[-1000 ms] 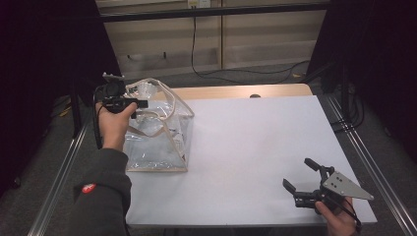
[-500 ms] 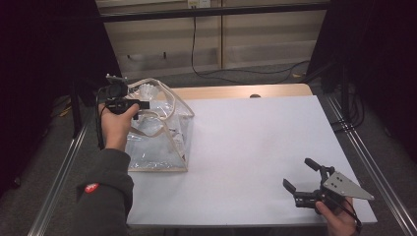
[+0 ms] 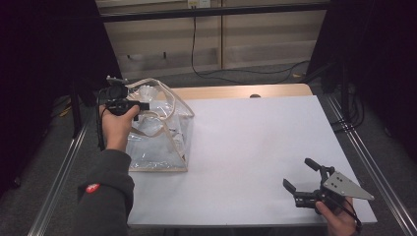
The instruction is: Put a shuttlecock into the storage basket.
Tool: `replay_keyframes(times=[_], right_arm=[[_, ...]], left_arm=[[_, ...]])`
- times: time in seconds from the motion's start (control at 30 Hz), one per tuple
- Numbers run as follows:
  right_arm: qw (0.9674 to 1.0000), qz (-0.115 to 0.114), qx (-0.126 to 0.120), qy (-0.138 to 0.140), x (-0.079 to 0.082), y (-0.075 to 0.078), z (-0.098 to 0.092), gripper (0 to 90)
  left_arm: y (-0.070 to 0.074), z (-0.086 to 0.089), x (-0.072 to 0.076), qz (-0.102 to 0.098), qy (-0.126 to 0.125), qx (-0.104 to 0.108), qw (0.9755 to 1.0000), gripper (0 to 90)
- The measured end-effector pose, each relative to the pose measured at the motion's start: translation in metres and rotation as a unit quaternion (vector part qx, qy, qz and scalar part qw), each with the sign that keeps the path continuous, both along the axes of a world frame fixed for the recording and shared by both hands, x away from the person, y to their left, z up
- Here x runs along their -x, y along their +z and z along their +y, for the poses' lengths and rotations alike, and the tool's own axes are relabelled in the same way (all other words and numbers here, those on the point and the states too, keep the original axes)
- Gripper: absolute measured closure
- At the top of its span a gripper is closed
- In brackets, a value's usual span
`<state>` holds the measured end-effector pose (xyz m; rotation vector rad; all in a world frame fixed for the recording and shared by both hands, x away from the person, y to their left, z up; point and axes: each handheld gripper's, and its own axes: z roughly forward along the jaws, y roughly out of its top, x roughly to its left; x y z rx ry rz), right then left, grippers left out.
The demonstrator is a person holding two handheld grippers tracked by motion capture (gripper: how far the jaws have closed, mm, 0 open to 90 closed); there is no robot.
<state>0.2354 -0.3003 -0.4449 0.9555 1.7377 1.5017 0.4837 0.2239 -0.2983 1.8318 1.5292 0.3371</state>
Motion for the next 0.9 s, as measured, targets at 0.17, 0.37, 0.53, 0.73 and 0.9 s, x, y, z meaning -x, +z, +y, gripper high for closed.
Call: replay_keyframes(times=[0.17, 0.37, 0.53, 0.73, 0.9], right_arm=[[1.0000, 0.000, 0.000, 0.000, -0.0001, -0.0001, 0.0000, 1.5], [1.0000, 0.000, 0.000, 0.000, -0.0001, 0.0000, 0.0000, 1.5], [1.0000, 0.000, 0.000, 0.000, -0.0001, 0.0001, -0.0001, 1.5], [1.0000, -0.001, 0.000, 0.001, -0.0001, 0.0001, 0.0001, 1.5], [1.0000, -0.001, 0.000, 0.001, 0.0000, 0.0001, 0.0001, 1.5]], left_arm=[[0.0001, 0.0009, 0.0001, -0.001, 0.005, 0.000, 1.0000, 59.3], [0.0002, -0.0008, 0.0010, -0.003, 0.001, 0.000, 1.0000, 58.6], [0.0015, -0.0006, 0.0020, -0.002, -0.005, 0.001, 1.0000, 55.6], [0.0042, -0.0017, 0.0036, -0.003, -0.010, 0.005, 0.9999, 53.8], [0.0083, -0.0032, 0.0047, -0.002, -0.020, 0.006, 0.9998, 51.1]])
